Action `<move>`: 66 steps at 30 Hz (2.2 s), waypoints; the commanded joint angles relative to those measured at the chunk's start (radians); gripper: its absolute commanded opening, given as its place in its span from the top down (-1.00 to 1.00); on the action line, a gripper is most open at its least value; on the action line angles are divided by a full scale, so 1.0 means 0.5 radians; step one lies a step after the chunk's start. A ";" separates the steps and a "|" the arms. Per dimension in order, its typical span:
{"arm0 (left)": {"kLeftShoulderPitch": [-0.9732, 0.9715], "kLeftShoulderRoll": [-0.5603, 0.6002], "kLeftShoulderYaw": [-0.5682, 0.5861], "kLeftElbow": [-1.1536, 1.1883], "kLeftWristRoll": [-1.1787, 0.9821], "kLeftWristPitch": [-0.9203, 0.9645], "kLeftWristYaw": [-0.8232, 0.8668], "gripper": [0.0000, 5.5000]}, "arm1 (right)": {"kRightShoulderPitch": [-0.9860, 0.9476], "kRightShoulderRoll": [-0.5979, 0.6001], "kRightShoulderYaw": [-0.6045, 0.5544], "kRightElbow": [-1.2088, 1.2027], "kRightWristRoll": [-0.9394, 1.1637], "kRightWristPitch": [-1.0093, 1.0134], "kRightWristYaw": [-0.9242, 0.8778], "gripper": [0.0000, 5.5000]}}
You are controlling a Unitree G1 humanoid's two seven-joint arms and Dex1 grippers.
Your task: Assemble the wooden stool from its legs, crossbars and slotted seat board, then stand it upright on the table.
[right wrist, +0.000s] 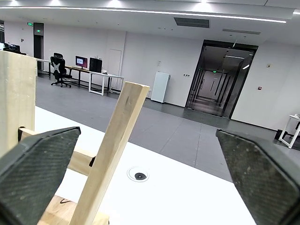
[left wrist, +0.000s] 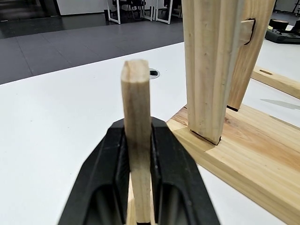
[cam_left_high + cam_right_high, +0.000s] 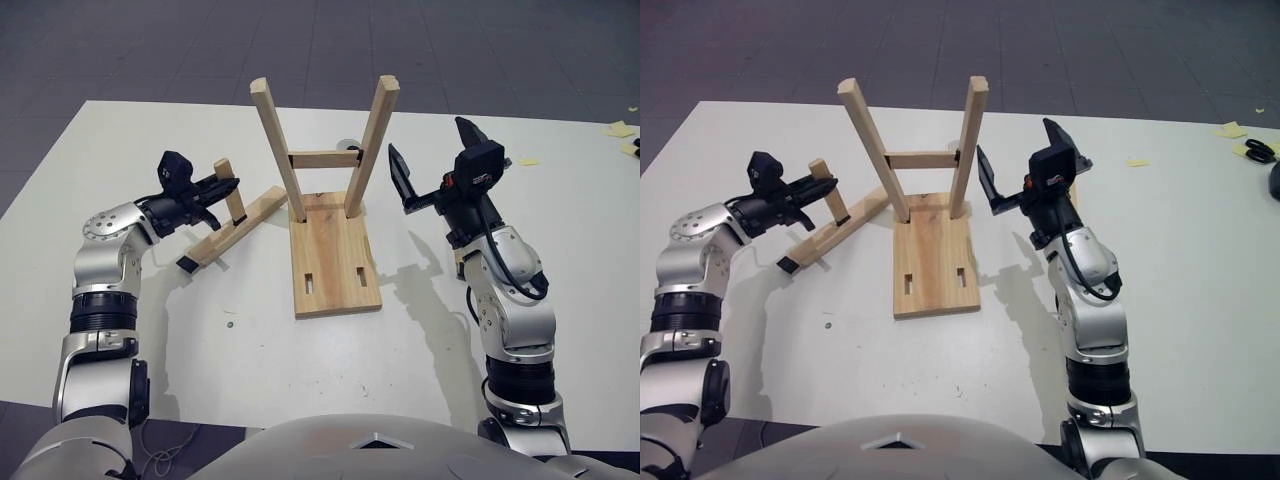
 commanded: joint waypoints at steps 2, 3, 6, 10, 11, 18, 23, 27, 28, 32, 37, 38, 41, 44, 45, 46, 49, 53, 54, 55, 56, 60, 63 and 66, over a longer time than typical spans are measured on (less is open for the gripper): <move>0.340 -0.136 -0.039 0.084 0.127 -0.136 0.187 0.85 | -0.008 -0.008 -0.009 -0.024 0.016 0.011 0.008 -0.96; 0.388 -0.175 -0.031 0.089 0.116 -0.156 0.228 0.85 | -0.014 -0.010 -0.010 -0.022 0.018 0.013 0.011 -0.96; 0.496 -0.256 -0.043 0.096 0.104 -0.194 0.307 0.85 | -0.024 -0.015 -0.015 -0.019 0.022 0.018 0.015 -0.96; 0.594 -0.310 -0.115 0.116 0.133 -0.228 0.342 0.85 | -0.047 -0.026 -0.016 -0.013 0.028 0.024 0.028 -0.96; 0.594 -0.314 -0.120 0.117 0.131 -0.227 0.345 0.85 | -0.049 -0.030 -0.018 -0.013 0.029 0.024 0.030 -0.96; 0.489 -0.266 -0.124 0.115 0.126 -0.237 0.367 0.85 | -0.064 -0.032 -0.010 0.000 0.018 0.018 0.036 -0.96; 0.382 -0.239 -0.090 0.088 0.088 -0.242 0.394 0.85 | -0.061 -0.022 -0.003 0.004 0.011 0.010 0.027 -0.96; 0.346 -0.235 -0.085 0.075 0.068 -0.222 0.391 0.85 | -0.070 -0.016 0.003 0.013 0.005 -0.001 0.024 -0.96; 0.339 -0.236 -0.084 0.074 0.065 -0.218 0.391 0.85 | -0.072 -0.016 0.003 0.014 0.004 -0.003 0.024 -0.96; 0.323 -0.238 -0.076 0.071 0.056 -0.204 0.388 0.85 | -0.071 -0.008 -0.004 0.009 0.009 0.009 0.016 -0.96; 0.300 -0.241 -0.063 0.089 0.054 -0.207 0.401 0.72 | -0.067 -0.005 -0.013 0.008 0.015 0.014 0.011 -0.96; 0.294 -0.242 -0.059 0.094 0.055 -0.209 0.410 0.66 | -0.067 -0.006 -0.010 0.009 0.013 0.012 0.012 -0.96; 0.267 -0.246 -0.041 0.105 0.060 -0.198 0.420 0.48 | -0.060 -0.005 -0.004 0.011 0.008 0.006 0.012 -0.96; 0.223 -0.241 -0.011 0.105 0.050 -0.189 0.431 0.30 | -0.057 -0.005 0.001 0.013 0.008 0.005 0.012 -0.96; 0.204 -0.239 -0.001 0.104 0.046 -0.189 0.438 0.24 | -0.057 -0.004 0.002 0.015 0.008 0.003 0.012 -0.96; 0.181 -0.239 0.009 0.098 0.037 -0.181 0.444 0.20 | -0.058 -0.003 0.002 0.017 0.008 0.001 0.011 -0.96; 0.114 -0.238 0.043 0.030 -0.002 -0.138 0.452 0.00 | -0.061 -0.001 0.004 0.023 0.008 -0.004 0.010 -0.96; 0.006 -0.224 0.104 -0.126 -0.069 -0.055 0.471 -0.23 | -0.057 0.001 0.008 0.027 0.006 -0.007 0.010 -0.96; -0.029 -0.213 0.125 -0.182 -0.089 -0.029 0.481 -0.29 | -0.055 0.001 0.009 0.027 0.006 -0.007 0.010 -0.96; -0.060 -0.205 0.147 -0.246 -0.115 0.003 0.493 -0.35 | -0.055 0.001 0.011 0.028 0.006 -0.007 0.011 -0.96; -0.089 -0.196 0.170 -0.316 -0.150 0.044 0.501 -0.40 | -0.055 0.001 0.012 0.027 0.006 -0.008 0.011 -0.96; -0.218 -0.145 0.227 -0.561 -0.266 0.199 0.526 -0.62 | -0.051 0.001 0.010 0.023 0.004 -0.009 0.009 -0.96; -0.365 -0.139 0.267 -0.601 -0.335 0.271 0.566 -0.76 | -0.047 0.002 0.008 0.020 0.003 -0.007 0.003 -0.96; -0.527 -0.184 0.287 -0.491 -0.380 0.308 0.599 -0.94 | -0.049 0.005 0.012 0.024 -0.002 -0.010 -0.003 -0.96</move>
